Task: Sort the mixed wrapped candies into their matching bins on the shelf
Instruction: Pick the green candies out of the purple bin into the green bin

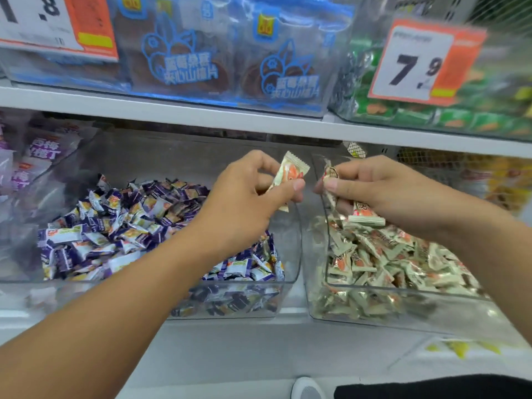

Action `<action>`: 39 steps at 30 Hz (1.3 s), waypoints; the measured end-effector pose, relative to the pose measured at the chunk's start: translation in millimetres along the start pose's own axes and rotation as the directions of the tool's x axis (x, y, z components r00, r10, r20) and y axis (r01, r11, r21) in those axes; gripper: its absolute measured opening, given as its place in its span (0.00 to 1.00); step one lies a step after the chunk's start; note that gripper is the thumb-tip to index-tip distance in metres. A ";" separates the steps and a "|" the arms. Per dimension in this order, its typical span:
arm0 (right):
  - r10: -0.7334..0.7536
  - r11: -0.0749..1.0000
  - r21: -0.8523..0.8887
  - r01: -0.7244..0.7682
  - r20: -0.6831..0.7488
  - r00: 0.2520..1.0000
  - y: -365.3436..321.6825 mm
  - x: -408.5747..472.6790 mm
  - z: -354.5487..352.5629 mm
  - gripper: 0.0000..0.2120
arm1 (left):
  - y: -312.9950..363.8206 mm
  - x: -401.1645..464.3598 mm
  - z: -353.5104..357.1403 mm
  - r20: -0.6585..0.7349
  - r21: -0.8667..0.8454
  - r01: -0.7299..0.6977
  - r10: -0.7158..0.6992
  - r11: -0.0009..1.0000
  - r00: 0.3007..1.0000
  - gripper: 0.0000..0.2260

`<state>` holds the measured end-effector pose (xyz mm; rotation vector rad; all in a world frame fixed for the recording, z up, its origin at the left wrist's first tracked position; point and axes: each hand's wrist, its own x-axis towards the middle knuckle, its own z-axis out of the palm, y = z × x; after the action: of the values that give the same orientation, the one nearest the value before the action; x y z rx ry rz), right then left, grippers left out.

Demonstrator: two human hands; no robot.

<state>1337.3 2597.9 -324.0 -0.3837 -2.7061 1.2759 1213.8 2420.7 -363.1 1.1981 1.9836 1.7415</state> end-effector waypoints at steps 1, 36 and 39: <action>0.094 0.988 0.123 -0.094 0.006 0.996 8.5 -1.9 -9.3 0.13 | 5.5 1.4 14.0 0.012 -0.012 -0.033 0.033 0.999 0.999 0.08; 0.490 0.363 -0.836 0.412 0.547 0.679 -50.4 114.1 115.3 0.30 | -84.7 -5.8 -98.3 0.388 0.822 -0.157 -0.335 0.548 0.859 0.09; 0.441 0.408 -0.846 0.344 0.512 0.737 -55.1 123.7 106.8 0.38 | -89.6 -12.0 -102.2 0.282 0.809 -0.108 -0.221 0.577 0.934 0.11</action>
<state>1185.5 2519.9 -348.8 -0.0255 -3.8434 -0.4939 1117.6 2343.9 -422.0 1.5067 2.5934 0.3936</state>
